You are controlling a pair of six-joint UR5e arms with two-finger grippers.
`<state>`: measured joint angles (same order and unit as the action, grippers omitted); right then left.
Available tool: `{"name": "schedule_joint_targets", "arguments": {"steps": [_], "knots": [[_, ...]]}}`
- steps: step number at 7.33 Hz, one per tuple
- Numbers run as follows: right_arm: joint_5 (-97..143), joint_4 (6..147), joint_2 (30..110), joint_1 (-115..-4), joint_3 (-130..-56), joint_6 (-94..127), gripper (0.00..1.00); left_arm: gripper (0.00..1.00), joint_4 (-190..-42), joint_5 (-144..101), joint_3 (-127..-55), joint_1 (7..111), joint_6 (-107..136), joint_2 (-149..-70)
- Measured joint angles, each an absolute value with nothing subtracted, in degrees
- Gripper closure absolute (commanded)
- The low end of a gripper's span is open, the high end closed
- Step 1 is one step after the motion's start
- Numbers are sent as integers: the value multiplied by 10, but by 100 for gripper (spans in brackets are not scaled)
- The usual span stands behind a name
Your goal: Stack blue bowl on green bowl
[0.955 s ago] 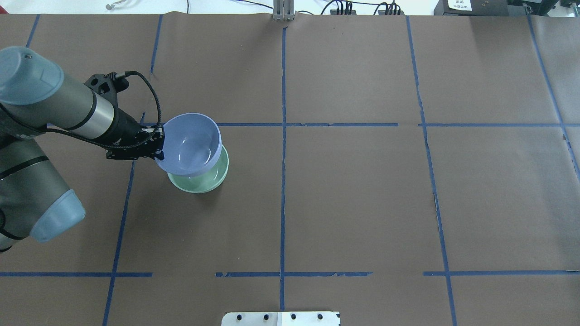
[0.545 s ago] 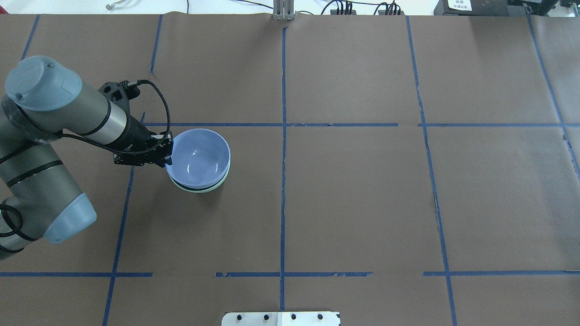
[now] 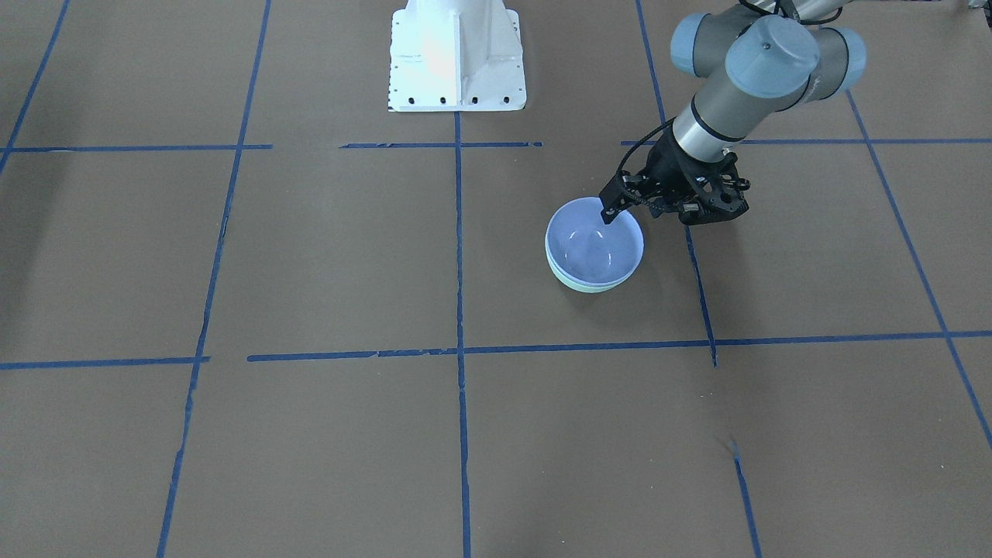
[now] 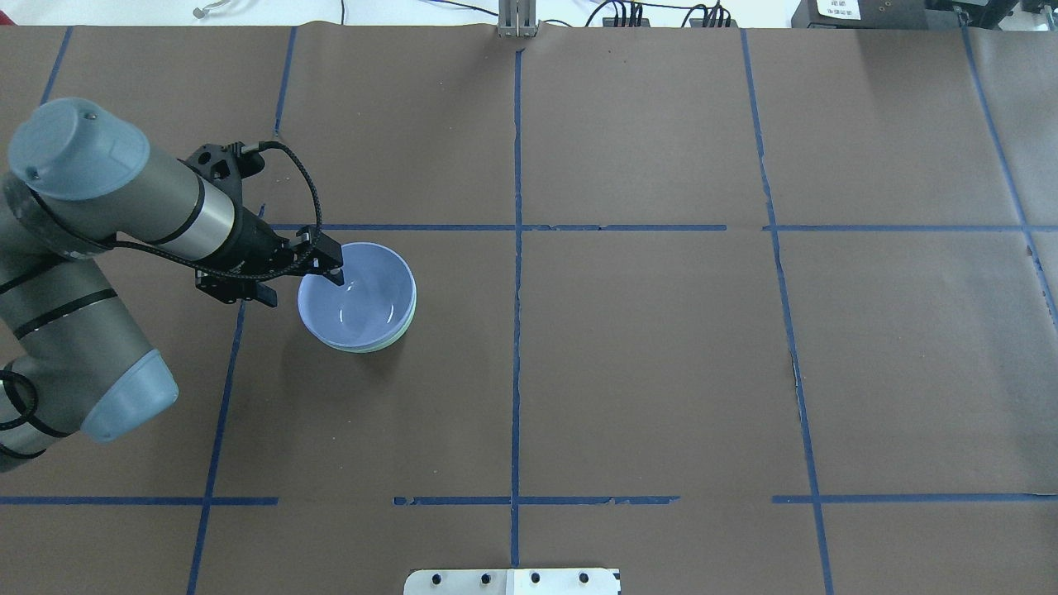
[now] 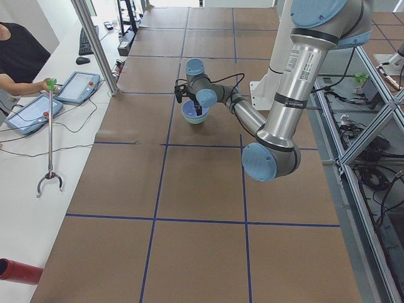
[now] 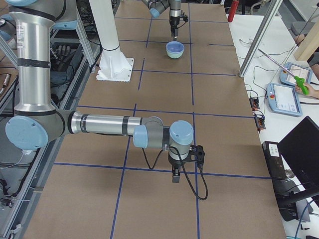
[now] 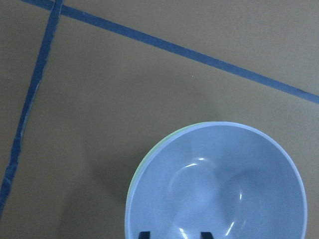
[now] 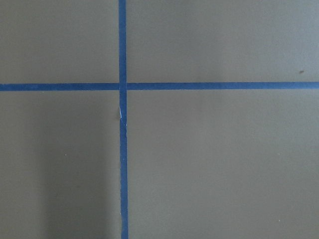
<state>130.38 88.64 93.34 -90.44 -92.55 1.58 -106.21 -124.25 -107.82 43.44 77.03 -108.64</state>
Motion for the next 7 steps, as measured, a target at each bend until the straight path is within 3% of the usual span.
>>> {"name": "schedule_joint_targets", "arguments": {"steps": [4,7], "knots": [[1304,886,933,-904,-925,16,0,0,-958,-1242,-1148,570,508,-1075],[1303,886,933,-904,-925,16,0,0,-883,-1244,-1154,694,215,-1034]]}}
